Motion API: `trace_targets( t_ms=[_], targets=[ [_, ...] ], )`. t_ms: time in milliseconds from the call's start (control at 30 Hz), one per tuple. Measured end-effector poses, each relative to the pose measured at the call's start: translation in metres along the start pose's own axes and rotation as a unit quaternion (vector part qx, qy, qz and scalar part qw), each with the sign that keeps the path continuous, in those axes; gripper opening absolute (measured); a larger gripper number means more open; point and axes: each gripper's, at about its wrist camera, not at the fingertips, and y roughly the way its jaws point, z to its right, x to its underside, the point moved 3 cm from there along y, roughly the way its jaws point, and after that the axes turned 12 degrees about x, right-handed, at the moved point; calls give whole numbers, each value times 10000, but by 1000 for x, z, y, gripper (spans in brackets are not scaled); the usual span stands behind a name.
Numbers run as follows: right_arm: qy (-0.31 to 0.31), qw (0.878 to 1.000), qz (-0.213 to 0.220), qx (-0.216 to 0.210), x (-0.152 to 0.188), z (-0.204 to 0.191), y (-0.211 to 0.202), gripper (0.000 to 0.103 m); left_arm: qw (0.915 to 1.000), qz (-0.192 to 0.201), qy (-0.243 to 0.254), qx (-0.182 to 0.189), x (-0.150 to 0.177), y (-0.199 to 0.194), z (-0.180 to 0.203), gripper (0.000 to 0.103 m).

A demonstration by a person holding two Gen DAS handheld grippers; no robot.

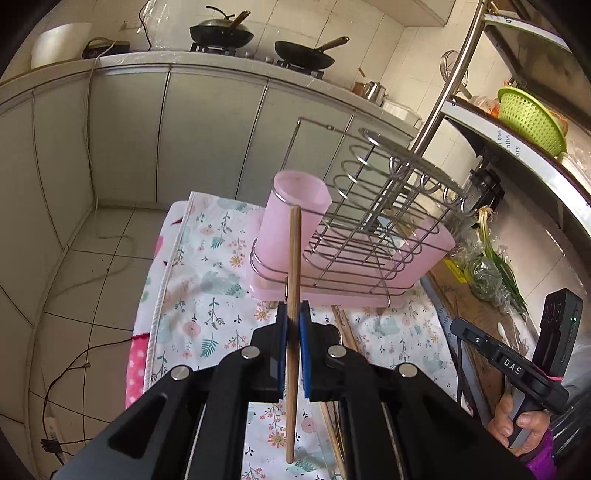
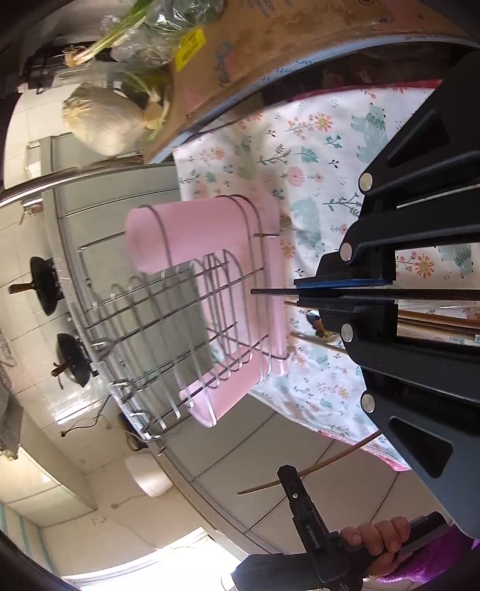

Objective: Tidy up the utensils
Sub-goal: 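Lift both held chopsticks and carry them above the pink cup of the holder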

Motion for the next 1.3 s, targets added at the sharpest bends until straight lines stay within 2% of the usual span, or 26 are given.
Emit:
trace_targets(
  t_ms=[300, 500, 633, 833, 1033, 1167, 1300],
  targets=[
    [194, 9994, 273, -93, -11, 11, -18, 5, 9991, 386, 194, 14, -21, -30, 15, 5],
    [287, 9984, 469, -146, -33, 20, -29, 5, 9978, 619, 161, 147, -47, -47, 21, 5],
    [373, 9963, 749, -220, -64, 28, -40, 5, 9962, 804, 220, 232, -72, -58, 29, 5],
    [491, 9907, 1226, -335, -111, 31, -53, 5, 9900, 1295, 418, 364, -120, -84, 46, 5],
    [520, 9779, 2002, -317, -158, 29, -57, 5, 9809, 1828, 659, 118, -166, -98, 57, 5],
    [446, 9693, 2415, -106, -181, 28, -41, 5, 9804, 1822, 734, -141, -184, -81, 52, 5],
    [404, 9604, 2754, 106, -197, 31, -26, 5, 9856, 1514, 721, -213, -190, -49, 40, 5]
  ],
)
